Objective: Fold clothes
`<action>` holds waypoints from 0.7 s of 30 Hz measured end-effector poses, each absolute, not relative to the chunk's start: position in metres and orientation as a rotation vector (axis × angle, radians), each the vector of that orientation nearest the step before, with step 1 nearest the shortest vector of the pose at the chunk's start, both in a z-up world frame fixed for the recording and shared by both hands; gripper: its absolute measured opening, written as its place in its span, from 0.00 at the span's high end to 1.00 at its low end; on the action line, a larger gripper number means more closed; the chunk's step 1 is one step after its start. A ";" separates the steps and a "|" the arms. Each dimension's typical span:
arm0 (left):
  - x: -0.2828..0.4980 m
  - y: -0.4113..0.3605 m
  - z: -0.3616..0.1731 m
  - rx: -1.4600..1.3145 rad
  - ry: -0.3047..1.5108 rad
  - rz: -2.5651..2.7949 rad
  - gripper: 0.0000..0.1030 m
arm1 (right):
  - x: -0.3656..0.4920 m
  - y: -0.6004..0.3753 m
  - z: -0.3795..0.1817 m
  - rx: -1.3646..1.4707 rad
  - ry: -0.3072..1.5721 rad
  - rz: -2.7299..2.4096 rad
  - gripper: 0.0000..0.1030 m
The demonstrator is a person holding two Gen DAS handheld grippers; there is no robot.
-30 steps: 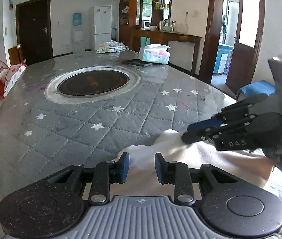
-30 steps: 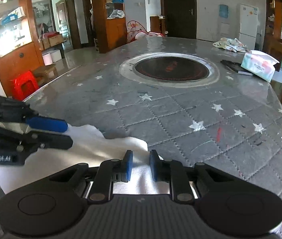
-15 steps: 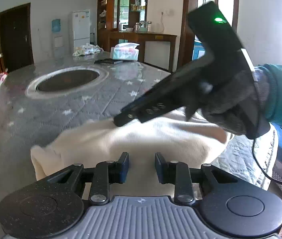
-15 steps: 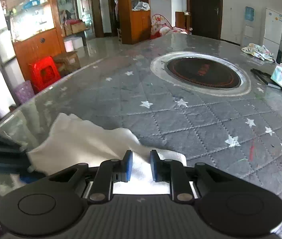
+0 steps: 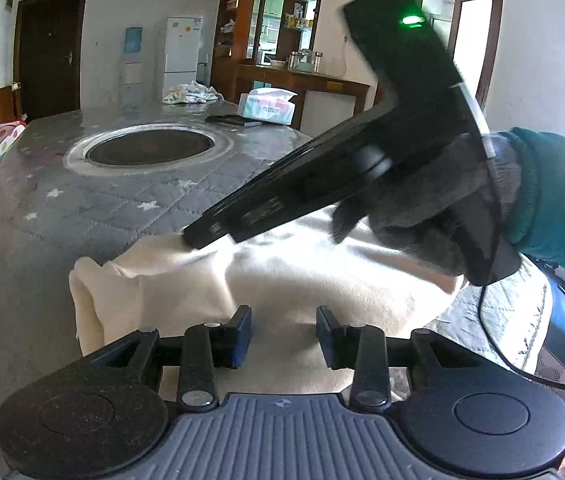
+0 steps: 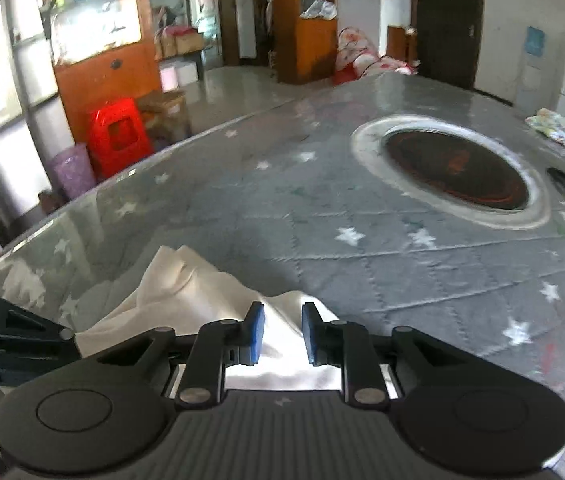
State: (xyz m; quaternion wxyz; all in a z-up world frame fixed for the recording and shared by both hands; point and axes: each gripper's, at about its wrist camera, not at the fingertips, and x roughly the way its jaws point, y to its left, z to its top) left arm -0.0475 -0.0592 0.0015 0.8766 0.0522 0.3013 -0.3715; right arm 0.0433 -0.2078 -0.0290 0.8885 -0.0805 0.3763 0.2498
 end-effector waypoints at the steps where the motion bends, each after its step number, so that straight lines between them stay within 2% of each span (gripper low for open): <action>1: -0.047 -0.059 0.001 0.107 0.628 -0.775 0.60 | 0.043 -0.207 -0.028 -0.167 0.780 0.523 0.81; 5: -0.049 -0.058 0.000 0.099 0.624 -0.761 0.55 | 0.043 -0.204 -0.022 -0.165 0.771 0.539 0.74; 13: -0.051 -0.050 0.001 0.042 0.623 -0.739 0.53 | 0.041 -0.195 -0.010 -0.180 0.757 0.589 0.73; 19: -0.053 -0.047 -0.001 0.010 0.624 -0.736 0.51 | 0.048 -0.168 -0.024 -0.244 0.782 0.620 0.72; 21: -0.054 -0.046 -0.002 0.005 0.623 -0.739 0.51 | 0.055 -0.164 -0.029 -0.252 0.776 0.595 0.69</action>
